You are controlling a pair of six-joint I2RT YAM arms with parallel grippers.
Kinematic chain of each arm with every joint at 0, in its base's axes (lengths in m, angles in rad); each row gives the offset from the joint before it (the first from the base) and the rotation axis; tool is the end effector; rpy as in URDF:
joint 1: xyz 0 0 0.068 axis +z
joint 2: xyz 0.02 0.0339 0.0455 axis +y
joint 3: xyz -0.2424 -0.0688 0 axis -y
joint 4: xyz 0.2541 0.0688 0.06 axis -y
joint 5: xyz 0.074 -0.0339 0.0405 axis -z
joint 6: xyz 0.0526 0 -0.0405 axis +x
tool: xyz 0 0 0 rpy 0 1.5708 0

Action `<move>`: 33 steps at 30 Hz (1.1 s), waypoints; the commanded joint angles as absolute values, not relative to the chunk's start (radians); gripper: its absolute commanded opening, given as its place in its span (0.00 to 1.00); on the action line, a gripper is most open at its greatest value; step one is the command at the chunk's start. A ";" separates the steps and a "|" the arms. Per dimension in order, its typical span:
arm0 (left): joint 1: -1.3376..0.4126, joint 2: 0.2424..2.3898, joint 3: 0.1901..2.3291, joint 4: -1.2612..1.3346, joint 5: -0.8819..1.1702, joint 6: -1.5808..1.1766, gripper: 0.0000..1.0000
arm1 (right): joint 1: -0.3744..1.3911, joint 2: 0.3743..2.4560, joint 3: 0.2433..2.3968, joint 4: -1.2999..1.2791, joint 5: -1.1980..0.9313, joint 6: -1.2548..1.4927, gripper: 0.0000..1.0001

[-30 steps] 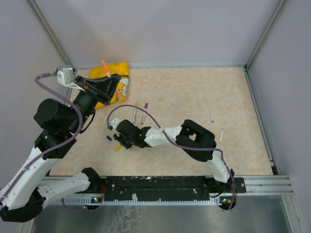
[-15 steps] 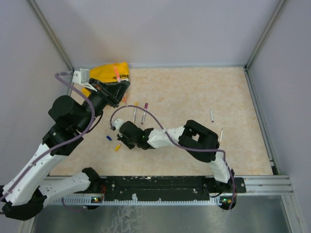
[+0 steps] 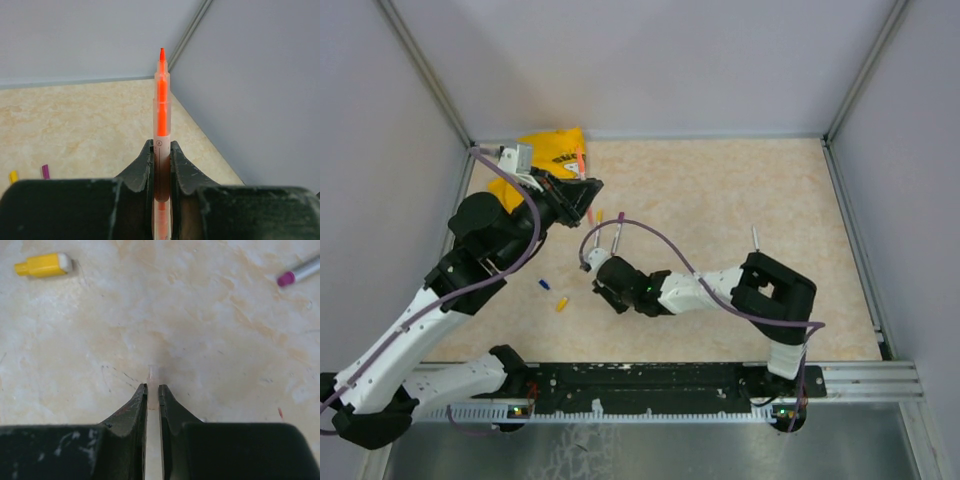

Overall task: Insert the pens into the pen caps
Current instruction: Move the pen cap to the center of the board.

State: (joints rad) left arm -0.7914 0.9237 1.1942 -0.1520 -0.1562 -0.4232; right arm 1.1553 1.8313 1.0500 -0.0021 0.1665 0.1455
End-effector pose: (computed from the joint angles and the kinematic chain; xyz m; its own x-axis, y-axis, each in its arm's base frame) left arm 0.1659 -0.1563 0.4475 -0.1682 -0.4069 -0.8978 0.5758 0.6987 -0.4246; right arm 0.1671 0.3572 0.1226 -0.4058 -0.5655 -0.7180 -0.8045 0.5938 -0.0130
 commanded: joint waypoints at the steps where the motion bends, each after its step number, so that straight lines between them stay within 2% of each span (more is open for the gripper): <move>1: -0.792 0.933 1.177 -0.152 -0.133 -0.421 0.00 | 1.115 1.706 0.980 -0.013 0.214 0.212 0.05; 7: -0.791 0.946 1.152 -0.188 -0.127 -0.417 0.00 | 1.050 1.593 0.886 -0.119 0.256 0.328 0.05; 18: -0.792 0.973 1.128 -0.212 -0.099 -0.439 0.00 | 1.005 1.540 0.849 -0.334 0.297 0.433 0.09; 20: -0.792 0.979 1.130 -0.211 -0.093 -0.444 0.00 | 1.002 1.544 0.853 -0.352 0.285 0.436 0.11; 26: -0.791 0.990 1.134 -0.210 -0.078 -0.457 0.00 | 0.986 1.557 0.885 -0.371 0.230 0.432 0.30; 33: -0.790 0.985 1.137 -0.216 -0.087 -0.467 0.00 | 0.944 1.586 0.978 -0.411 0.183 0.390 0.34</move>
